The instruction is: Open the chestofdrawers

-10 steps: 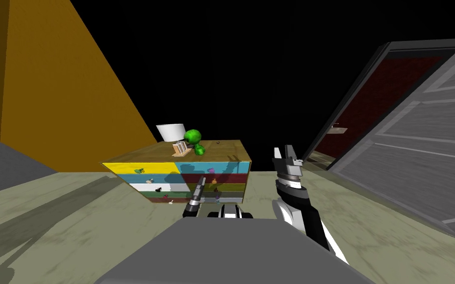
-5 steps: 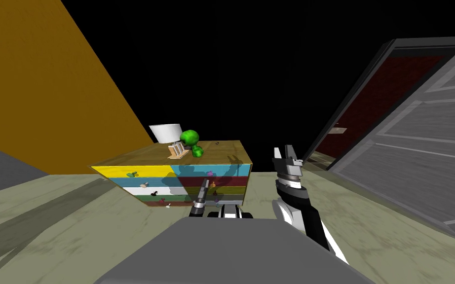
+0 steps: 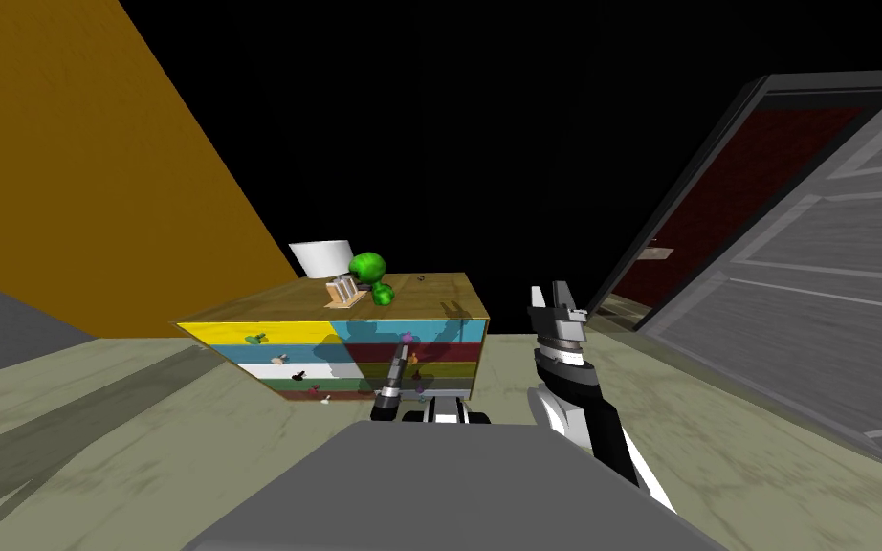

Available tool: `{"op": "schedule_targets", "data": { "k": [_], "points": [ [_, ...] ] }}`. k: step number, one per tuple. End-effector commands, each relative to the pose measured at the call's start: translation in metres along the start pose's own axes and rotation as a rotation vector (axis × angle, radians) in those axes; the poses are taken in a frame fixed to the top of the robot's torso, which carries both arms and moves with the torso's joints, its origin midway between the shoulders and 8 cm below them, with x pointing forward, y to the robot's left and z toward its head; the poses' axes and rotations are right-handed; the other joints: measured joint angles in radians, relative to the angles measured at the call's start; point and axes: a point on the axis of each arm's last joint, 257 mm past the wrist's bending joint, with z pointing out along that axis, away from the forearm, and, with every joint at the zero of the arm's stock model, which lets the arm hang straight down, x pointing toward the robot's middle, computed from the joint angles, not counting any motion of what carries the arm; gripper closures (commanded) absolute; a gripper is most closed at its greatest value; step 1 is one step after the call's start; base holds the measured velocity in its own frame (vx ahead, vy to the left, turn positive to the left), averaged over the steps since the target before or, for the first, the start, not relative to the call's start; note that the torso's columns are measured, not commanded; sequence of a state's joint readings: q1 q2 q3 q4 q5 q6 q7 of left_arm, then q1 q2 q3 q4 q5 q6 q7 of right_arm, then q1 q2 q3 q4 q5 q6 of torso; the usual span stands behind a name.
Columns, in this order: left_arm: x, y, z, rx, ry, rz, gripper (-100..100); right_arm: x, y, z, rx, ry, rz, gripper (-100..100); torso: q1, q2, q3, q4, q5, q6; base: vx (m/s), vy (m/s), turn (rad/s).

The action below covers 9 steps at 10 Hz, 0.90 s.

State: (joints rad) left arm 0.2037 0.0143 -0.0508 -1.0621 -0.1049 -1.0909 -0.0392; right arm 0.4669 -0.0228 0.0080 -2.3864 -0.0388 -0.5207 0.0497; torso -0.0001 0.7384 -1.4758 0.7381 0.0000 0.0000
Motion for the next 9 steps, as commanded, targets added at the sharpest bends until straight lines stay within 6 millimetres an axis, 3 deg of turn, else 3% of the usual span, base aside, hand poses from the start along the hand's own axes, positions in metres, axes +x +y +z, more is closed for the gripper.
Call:
{"op": "schedule_targets", "data": {
  "k": [1,2,3,7,8,9],
  "points": [
    [-0.002,-0.001,0.019,-0.002,0.002,-0.001,-100,0.0,0.0,0.0,0.0,0.0,0.0,0,0.0,0.0,0.0,0.0,0.0,0.0,-0.01,-0.004,0.01],
    [-0.002,-0.002,0.016,0.0,0.002,0.0,-100,0.0,0.0,0.0,0.0,0.0,0.0,0,0.0,-0.001,0.0,0.0,0.0,0.0,0.0,0.0,0.0],
    [-0.002,0.001,0.005,-0.002,0.001,0.0,100,0.0,0.0,0.0,0.0,0.0,0.0,0,0.0,-0.001,0.0,0.0,0.0,0.0,0.007,0.002,-0.01],
    [-0.001,0.002,-0.018,-0.003,-0.002,0.001,100,0.0,0.0,0.0,0.0,0.0,0.0,0,0.0,0.002,0.001,0.001,-0.001,0.0,0.011,0.005,-0.008],
    [-0.001,0.003,-0.014,-0.005,-0.002,0.0,100,0.0,0.0,0.0,0.0,0.0,0.0,0,0.0,0.001,0.001,0.001,0.0,0.0,0.0,0.0,0.0],
    [-0.01,0.004,-0.015,-0.006,0.013,0.027,-100,0.0,0.0,0.0,0.0,0.0,0.0,0,0.0,0.0,0.0,0.0,0.0,0.0,-0.002,-0.008,0.01]
  ]
}}
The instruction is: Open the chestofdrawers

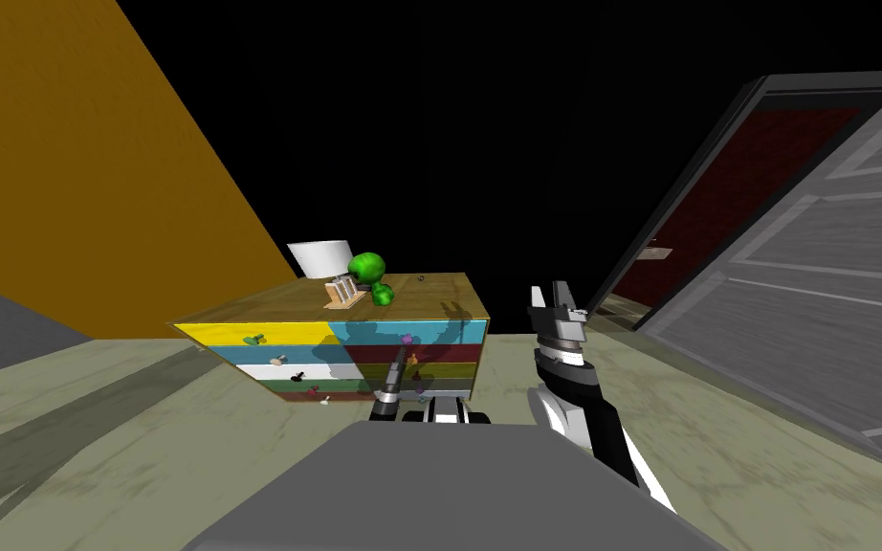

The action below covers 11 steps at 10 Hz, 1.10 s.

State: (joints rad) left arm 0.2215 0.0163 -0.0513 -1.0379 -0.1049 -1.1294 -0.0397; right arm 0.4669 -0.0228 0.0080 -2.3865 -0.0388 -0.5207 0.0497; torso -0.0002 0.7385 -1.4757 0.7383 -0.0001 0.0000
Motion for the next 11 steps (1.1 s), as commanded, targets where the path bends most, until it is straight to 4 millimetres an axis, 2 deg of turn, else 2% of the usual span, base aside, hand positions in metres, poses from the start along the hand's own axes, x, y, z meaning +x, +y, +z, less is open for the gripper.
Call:
{"op": "schedule_targets", "data": {
  "k": [1,4,11],
  "points": [
    [-0.018,0.003,0.0,-0.007,0.028,0.05,-100,0.0,0.0,0.0,0.0,0.0,0.0,0,0.0,0.0,0.0,0.0,0.0,0.0,-0.007,-0.019,0.027],
    [-0.039,0.006,0.006,-0.022,0.046,0.11,-100,0.0,0.0,0.0,0.0,0.0,0.0,0,-0.001,0.0,0.0,0.0,0.0,0.0,-0.018,-0.039,0.035],
    [-0.056,0.007,0.034,-0.043,0.008,0.148,-100,0.0,0.0,0.0,0.0,0.0,0.0,0,0.0,-0.001,-0.001,0.0,0.0,0.0,-0.033,-0.066,0.052]
  ]
}}
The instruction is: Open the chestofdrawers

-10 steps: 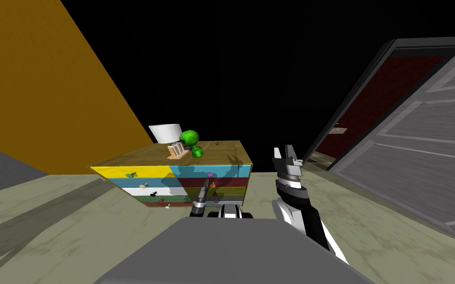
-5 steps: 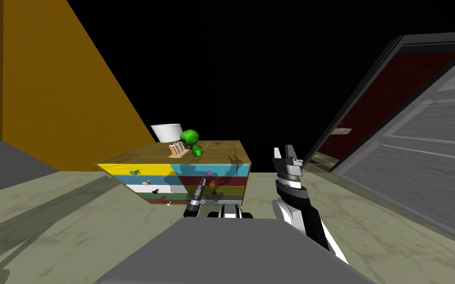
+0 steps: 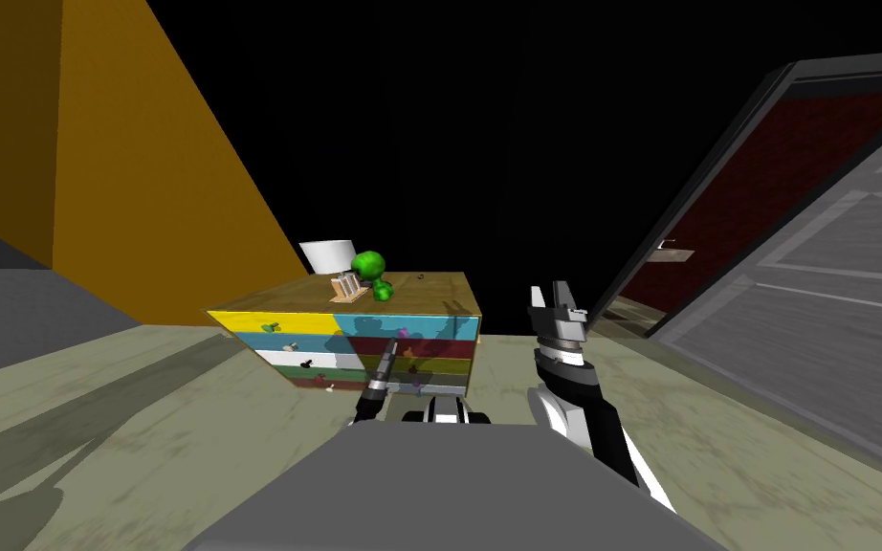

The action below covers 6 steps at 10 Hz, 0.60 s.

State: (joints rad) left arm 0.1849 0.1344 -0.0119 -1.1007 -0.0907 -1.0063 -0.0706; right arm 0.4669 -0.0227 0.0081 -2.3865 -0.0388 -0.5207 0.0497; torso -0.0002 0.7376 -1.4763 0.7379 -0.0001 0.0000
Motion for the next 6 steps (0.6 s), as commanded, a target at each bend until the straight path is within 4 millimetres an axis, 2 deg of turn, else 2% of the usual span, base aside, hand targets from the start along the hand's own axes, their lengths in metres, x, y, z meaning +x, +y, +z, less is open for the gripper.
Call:
{"op": "schedule_targets", "data": {
  "k": [1,5,6],
  "points": [
    [0.001,-0.001,0.013,-0.01,-0.032,-0.011,-100,0.0,0.0,0.0,0.0,0.0,0.0,0,0.0,0.0,0.0,0.0,0.0,0.0,-0.038,-0.07,0.072],
    [0.02,-0.007,0.023,-0.016,-0.083,-0.076,-100,0.0,0.0,0.0,0.0,0.0,0.0,0,0.002,0.0,0.0,0.0,0.001,0.0,-0.019,-0.04,0.027],
    [0.015,-0.006,0.021,-0.015,-0.075,-0.065,-100,0.0,0.0,0.0,0.0,0.0,0.0,0,0.002,0.0,0.0,0.0,0.001,0.0,-0.003,-0.006,0.002]
  ]
}}
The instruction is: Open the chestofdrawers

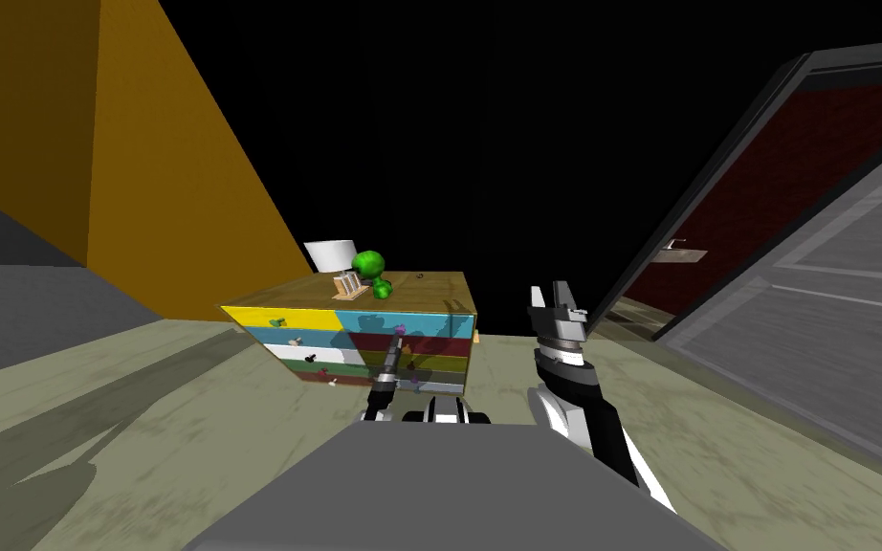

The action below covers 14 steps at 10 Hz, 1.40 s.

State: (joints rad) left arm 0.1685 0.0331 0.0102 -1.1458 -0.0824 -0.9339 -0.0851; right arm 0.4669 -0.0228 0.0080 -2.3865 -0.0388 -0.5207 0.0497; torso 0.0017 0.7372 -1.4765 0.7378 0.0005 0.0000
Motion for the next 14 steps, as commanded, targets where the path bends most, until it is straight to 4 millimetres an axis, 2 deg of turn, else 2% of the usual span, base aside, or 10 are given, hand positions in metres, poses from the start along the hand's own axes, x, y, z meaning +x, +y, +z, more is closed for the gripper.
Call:
{"op": "schedule_targets", "data": {
  "k": [1,3,4,5,8,10,11,12,13,14],
  "points": [
    [0.0,-0.002,0.013,0.0,0.001,-0.002,-100,0.0,0.0,0.0,0.0,0.0,0.0,0,0.0,0.0,0.0,0.0,0.0,0.0,0.0,-0.006,0.014],
    [-0.001,-0.004,0.029,0.0,0.003,-0.002,-100,0.0,0.0,0.0,0.0,0.0,0.0,0,-0.002,0.0,0.0,0.0,-0.001,0.0,0.004,-0.008,0.014],
    [-0.001,-0.004,0.022,0.001,0.002,-0.002,-100,0.0,0.0,0.0,0.0,0.0,0.0,0,-0.002,0.001,0.0,0.0,-0.001,0.0,0.0,0.0,0.0],
    [0.0,-0.002,0.013,0.0,0.001,-0.002,100,0.0,0.0,0.0,0.0,0.0,0.0,0,-0.002,0.001,0.001,0.0,0.0,0.0,0.0,0.003,-0.019],
    [0.001,0.004,0.005,-0.013,0.001,-0.003,100,0.0,0.0,0.0,0.0,0.0,0.0,0,-0.004,0.006,0.003,0.004,-0.003,0.0,-0.002,0.007,-0.008],
    [-0.028,0.015,0.021,-0.016,-0.05,0.045,100,0.0,0.0,0.0,0.0,0.0,0.0,0,-0.002,0.007,0.004,0.003,-0.002,0.0,-0.182,0.053,-0.32],
    [-0.029,0.014,0.028,-0.009,-0.054,0.045,100,0.0,0.0,0.0,0.0,0.0,0.0,0,0.001,0.014,0.008,0.005,-0.001,-0.001,-0.216,0.056,-0.145],
    [-0.028,0.019,0.025,-0.021,-0.052,0.044,100,0.0,0.0,0.0,0.0,0.0,0.0,0,0.0,0.01,0.006,0.006,-0.003,-0.005,-0.075,-0.015,0.03],
    [-0.044,0.022,0.033,-0.021,-0.082,0.066,100,0.0,0.0,0.0,0.0,0.0,0.0,0,-0.001,0.001,0.0,0.005,-0.005,-0.008,-0.11,-0.025,-0.162],
    [-0.043,0.025,0.036,-0.024,-0.081,0.064,100,0.0,0.0,0.0,0.0,0.0,0.0,0,-0.001,0.003,0.001,0.005,-0.005,-0.006,-0.102,0.008,-0.133]
  ]
}}
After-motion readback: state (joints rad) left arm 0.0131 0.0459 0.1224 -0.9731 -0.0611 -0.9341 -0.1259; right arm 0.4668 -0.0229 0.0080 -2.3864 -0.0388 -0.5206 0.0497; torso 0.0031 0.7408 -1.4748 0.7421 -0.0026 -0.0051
